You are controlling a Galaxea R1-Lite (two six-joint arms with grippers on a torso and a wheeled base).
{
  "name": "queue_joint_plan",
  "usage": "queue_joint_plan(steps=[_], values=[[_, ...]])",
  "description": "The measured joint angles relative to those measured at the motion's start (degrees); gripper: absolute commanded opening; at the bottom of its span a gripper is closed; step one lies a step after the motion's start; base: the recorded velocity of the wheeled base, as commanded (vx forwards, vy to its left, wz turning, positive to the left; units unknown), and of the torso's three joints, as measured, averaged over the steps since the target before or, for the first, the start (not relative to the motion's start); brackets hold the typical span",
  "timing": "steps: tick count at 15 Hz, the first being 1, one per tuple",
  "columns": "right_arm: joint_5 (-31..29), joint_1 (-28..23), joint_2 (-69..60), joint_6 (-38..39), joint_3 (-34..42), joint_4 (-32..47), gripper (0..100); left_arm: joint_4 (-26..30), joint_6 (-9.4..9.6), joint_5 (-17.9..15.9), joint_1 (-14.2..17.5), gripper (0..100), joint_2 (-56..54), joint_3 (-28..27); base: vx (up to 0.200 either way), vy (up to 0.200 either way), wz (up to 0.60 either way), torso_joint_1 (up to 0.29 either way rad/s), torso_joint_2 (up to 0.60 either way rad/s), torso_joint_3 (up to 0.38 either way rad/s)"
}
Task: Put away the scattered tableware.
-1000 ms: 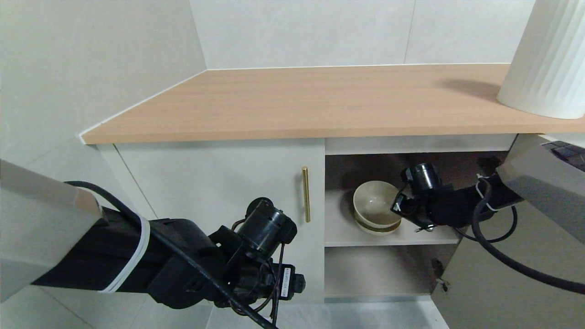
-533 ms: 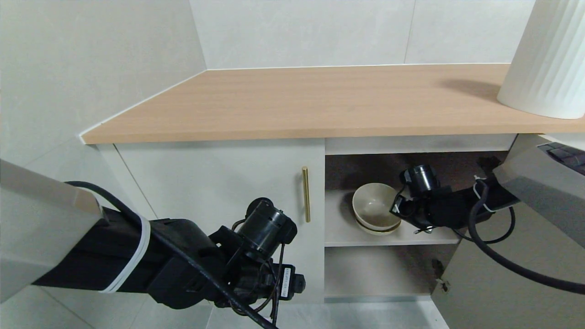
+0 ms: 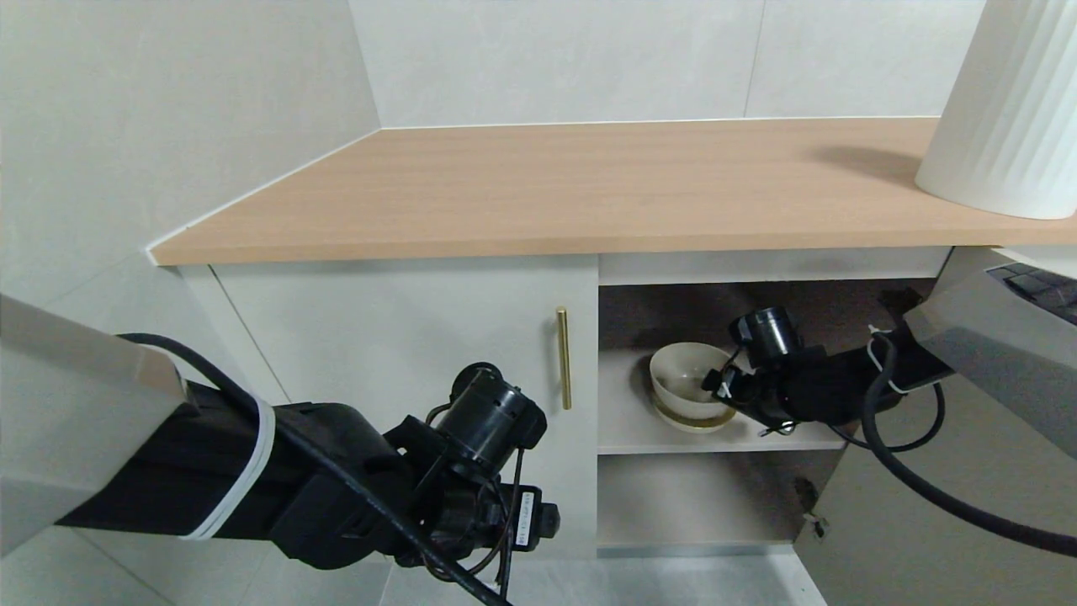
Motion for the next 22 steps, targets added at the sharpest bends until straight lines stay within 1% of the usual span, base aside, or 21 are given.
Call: queue_joint_plan(steps=[2,3,5,7,9,11,13,15,17,18,21,22], values=[[1.2,0.1,-0.9,-0.7,1.1,1.5,100,0.1,0.00,0.8,0.0,100,-0.4,0.0,0.000,0.000,0.00,0.000,0.00,0.000],[3.0,0.3,-2.1,-1.9,2.1,3.4,100,0.4,0.02,1.5,0.0,100,-1.2,0.1,0.000,0.000,0.00,0.000,0.00,0.000],[7.0,0.8,-6.1,-5.6,4.8,7.6,100,1.5,0.66,2.2,0.1,100,-3.9,0.3,0.000,0.000,0.00,0.000,0.00,0.000],[9.4,1.7,-12.1,-11.1,8.7,11.4,100,2.7,1.74,2.5,0.5,100,-8.8,0.9,0.000,0.000,0.00,0.000,0.00,0.000],[10.5,2.7,-20.0,-16.1,13.3,13.3,100,4.8,2.30,2.6,0.8,100,-15.1,2.0,0.000,0.000,0.00,0.000,0.00,0.000],[10.8,3.4,-27.7,-18.2,16.7,15.0,100,7.2,2.46,2.6,0.9,100,-20.8,3.1,0.000,0.000,0.00,0.000,0.00,0.000],[11.0,4.3,-35.1,-18.8,19.3,19.3,100,8.8,2.66,2.4,1.3,100,-25.9,4.2,0.000,0.000,0.00,0.000,0.00,0.000],[11.0,6.4,-41.6,-18.9,22.2,23.1,100,9.2,3.83,2.3,2.3,100,-30.2,6.3,0.000,0.000,0.00,0.000,0.00,0.000],[10.9,8.0,-45.6,-18.8,24.4,23.7,100,9.0,4.35,2.2,2.7,100,-32.3,7.4,0.000,0.000,0.00,0.000,0.00,0.000],[10.8,8.4,-46.9,-18.6,25.5,23.7,100,8.9,4.92,2.2,2.8,100,-32.6,7.4,0.000,0.000,0.00,0.000,0.00,0.000],[10.7,8.7,-48.6,-18.7,26.6,23.4,100,7.9,5.85,2.5,2.8,100,-31.5,7.3,0.000,0.000,0.00,0.000,0.00,0.000],[10.7,8.7,-48.8,-18.7,26.6,23.4,100,7.7,5.85,2.8,2.8,100,-30.5,7.4,-0.200,0.000,0.00,0.002,0.00,0.002]])
